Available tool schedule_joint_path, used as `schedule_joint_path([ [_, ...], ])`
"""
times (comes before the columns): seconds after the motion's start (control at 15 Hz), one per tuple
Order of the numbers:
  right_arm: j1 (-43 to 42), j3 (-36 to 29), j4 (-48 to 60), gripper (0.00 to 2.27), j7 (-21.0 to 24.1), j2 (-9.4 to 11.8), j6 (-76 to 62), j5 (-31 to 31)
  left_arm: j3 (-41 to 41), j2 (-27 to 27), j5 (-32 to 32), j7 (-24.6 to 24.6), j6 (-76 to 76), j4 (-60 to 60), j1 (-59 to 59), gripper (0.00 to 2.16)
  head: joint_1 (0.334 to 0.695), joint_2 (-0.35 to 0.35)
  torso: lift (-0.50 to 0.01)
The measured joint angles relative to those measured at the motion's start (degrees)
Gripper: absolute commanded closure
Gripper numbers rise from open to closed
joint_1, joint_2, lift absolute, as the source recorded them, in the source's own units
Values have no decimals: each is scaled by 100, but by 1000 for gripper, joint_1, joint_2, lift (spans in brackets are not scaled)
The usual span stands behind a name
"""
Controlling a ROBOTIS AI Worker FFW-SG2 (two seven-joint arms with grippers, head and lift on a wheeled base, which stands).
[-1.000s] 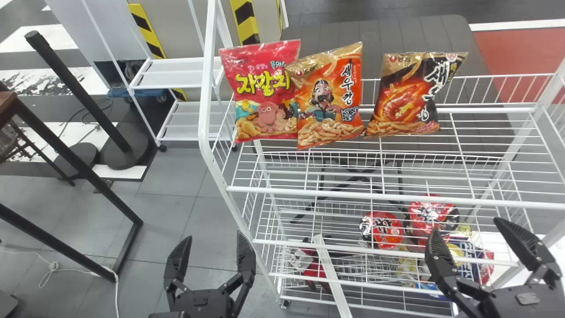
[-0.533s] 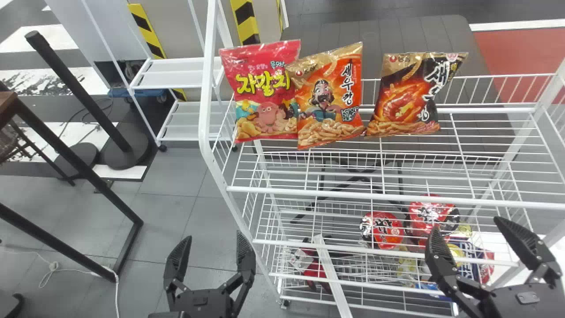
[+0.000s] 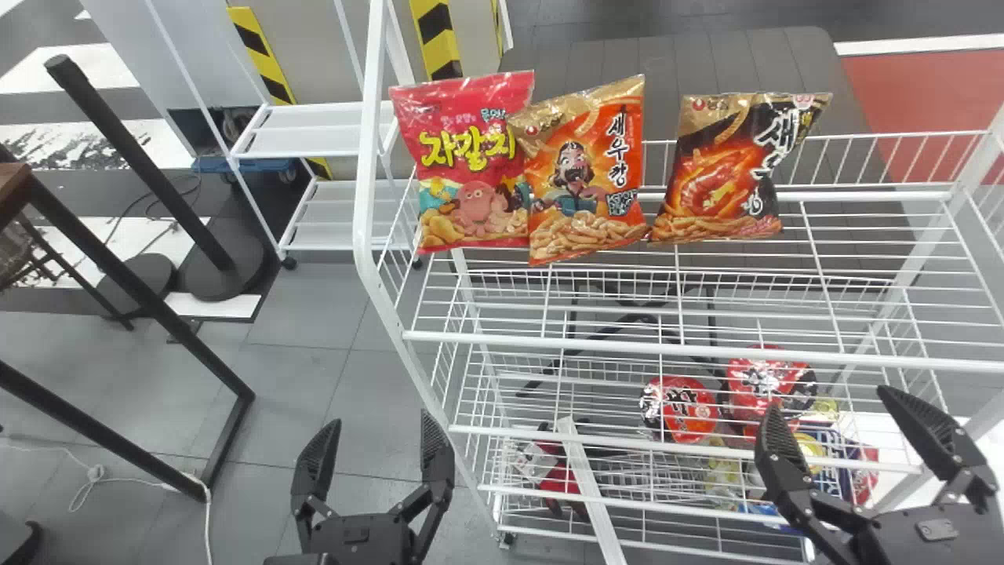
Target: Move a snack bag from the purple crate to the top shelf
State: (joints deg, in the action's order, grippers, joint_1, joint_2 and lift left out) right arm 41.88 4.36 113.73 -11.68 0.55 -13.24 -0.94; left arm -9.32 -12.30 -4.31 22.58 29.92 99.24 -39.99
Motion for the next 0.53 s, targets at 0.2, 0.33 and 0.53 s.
schedule_joint_path([
  [0.2,15,116,0,49,229,35,-5,71,0,8,0,3,0,-2,0,124,695,200,-23],
  [0.33,21,203,0,49,368,65,-14,212,0,8,0,8,1,-4,0,124,695,210,-30],
  [0.53,22,236,0,49,369,82,-16,258,0,8,0,9,13,-10,0,124,695,216,-42],
])
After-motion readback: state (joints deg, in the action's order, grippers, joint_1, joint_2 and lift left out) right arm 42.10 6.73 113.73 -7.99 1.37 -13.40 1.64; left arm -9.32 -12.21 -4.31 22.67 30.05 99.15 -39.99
